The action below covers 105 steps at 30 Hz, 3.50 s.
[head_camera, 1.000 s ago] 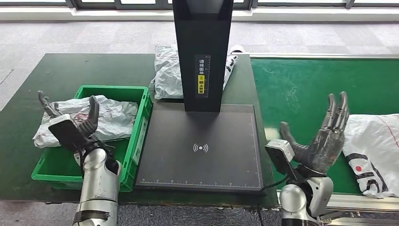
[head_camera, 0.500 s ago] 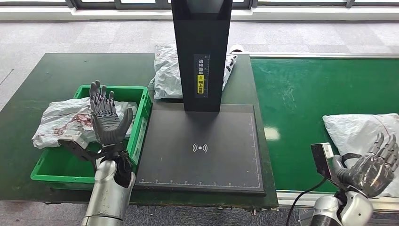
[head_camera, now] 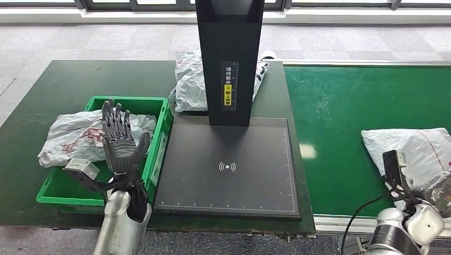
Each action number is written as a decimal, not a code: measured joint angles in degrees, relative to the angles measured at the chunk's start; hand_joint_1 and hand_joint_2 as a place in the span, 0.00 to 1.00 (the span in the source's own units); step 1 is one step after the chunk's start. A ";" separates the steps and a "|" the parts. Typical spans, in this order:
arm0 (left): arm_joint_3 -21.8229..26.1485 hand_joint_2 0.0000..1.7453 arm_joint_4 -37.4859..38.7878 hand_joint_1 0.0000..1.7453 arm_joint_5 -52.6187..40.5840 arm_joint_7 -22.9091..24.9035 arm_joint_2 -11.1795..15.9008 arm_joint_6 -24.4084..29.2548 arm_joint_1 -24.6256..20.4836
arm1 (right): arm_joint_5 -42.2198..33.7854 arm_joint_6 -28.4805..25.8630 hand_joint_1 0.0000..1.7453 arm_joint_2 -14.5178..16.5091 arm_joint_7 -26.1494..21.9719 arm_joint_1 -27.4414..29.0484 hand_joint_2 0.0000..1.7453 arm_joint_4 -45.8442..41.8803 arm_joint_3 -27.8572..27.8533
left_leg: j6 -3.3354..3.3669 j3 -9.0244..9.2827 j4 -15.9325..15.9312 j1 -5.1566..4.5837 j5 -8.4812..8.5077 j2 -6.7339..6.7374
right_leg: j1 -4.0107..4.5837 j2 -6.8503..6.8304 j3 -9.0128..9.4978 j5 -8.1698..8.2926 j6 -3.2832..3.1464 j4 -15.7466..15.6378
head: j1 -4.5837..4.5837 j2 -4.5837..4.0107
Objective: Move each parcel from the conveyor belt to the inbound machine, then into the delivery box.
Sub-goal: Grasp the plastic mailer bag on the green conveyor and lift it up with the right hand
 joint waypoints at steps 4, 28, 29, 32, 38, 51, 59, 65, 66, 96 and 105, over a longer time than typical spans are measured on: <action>-1.15 1.00 -0.16 0.00 -0.02 0.01 0.08 0.52 0.24 | 0.39 -0.02 0.00 -3.86 1.51 -3.76 1.00 5.59 -0.50 | 0.03 0.01 0.00 -0.02 0.02 0.00 | 0.00 0.00 0.01 0.02 0.02 0.00 | 0.00 -0.01; -3.17 1.00 -3.43 0.00 -1.69 0.01 0.75 4.28 4.86 | -11.29 14.96 0.00 -13.33 5.60 -13.66 1.00 32.20 -7.54 | 0.04 -0.03 -0.02 -0.02 0.03 -0.02 | -0.02 -0.02 -0.01 -0.02 0.07 0.00 | 0.00 -0.01; -3.19 1.00 -3.69 0.00 -1.71 0.01 0.77 4.51 5.08 | -11.18 15.52 0.00 -13.33 6.01 -13.71 1.00 32.46 -7.60 | 0.04 -0.03 -0.02 -0.02 0.03 -0.02 | -0.02 -0.01 -0.01 -0.02 0.07 0.00 | 0.00 0.00; -3.31 1.00 -4.58 0.00 -1.90 0.01 0.81 5.01 5.83 | -11.08 17.49 0.00 -13.33 6.59 -13.86 1.00 33.20 -7.62 | 0.04 -0.03 -0.02 -0.01 0.04 -0.03 | -0.02 -0.02 -0.01 -0.02 0.07 0.00 | 0.00 0.00; -3.48 1.00 -5.99 0.00 -2.01 0.01 0.85 5.86 6.63 | -9.53 22.30 0.24 -13.30 9.21 -13.94 1.00 34.45 -7.62 | 0.05 -0.04 -0.02 -0.01 0.04 -0.06 | -0.03 -0.06 0.01 -0.02 0.08 0.00 | 0.00 -0.01; -3.58 1.00 -6.52 0.00 -2.35 0.01 0.90 5.61 6.99 | -3.63 29.29 1.00 -13.20 12.48 -13.83 1.00 35.61 -6.01 | 0.05 -0.04 -0.02 -0.01 0.04 -0.07 | -0.02 -0.07 0.00 -0.02 0.08 0.00 | 0.00 0.00; -3.88 1.00 -5.98 0.00 -2.75 0.01 0.90 5.39 6.87 | -2.34 26.27 1.00 -11.97 5.79 -13.88 1.00 35.33 -3.67 | 0.04 -0.04 -0.03 -0.01 0.04 -0.05 | -0.01 -0.06 0.01 -0.02 0.08 0.01 | 0.00 0.00; -4.39 1.00 -5.51 0.00 -2.87 0.01 0.90 5.39 6.76 | -2.60 24.22 1.00 -10.10 2.27 -14.07 1.00 34.55 -2.10 | 0.02 -0.02 -0.03 -0.01 0.06 -0.05 | 0.02 -0.04 0.00 -0.02 0.08 0.01 | 0.00 -0.01; -4.39 1.00 -5.51 0.00 -2.87 0.01 0.90 5.39 6.76 | -2.60 24.22 1.00 -10.10 2.27 -14.07 1.00 34.55 -2.10 | 0.02 -0.02 -0.03 -0.01 0.06 -0.05 | 0.02 -0.04 0.00 -0.02 0.08 0.01 | 0.00 -0.01; -4.75 1.00 -3.56 0.00 -3.98 0.01 1.01 5.99 6.48 | -34.33 20.12 1.00 16.31 -14.75 4.11 1.00 -10.05 48.77 | -0.36 0.07 -0.16 0.18 0.05 0.24 | 0.30 0.43 -0.14 -0.06 -0.16 0.04 | -0.01 0.00; -5.16 1.00 -2.68 0.00 -4.01 0.01 1.04 6.75 6.22 | -38.57 16.66 1.00 16.63 -14.36 2.91 1.00 -10.04 54.19 | -0.37 0.07 -0.16 0.18 0.05 0.23 | 0.31 0.43 -0.14 -0.06 -0.17 0.04 | -0.01 -0.01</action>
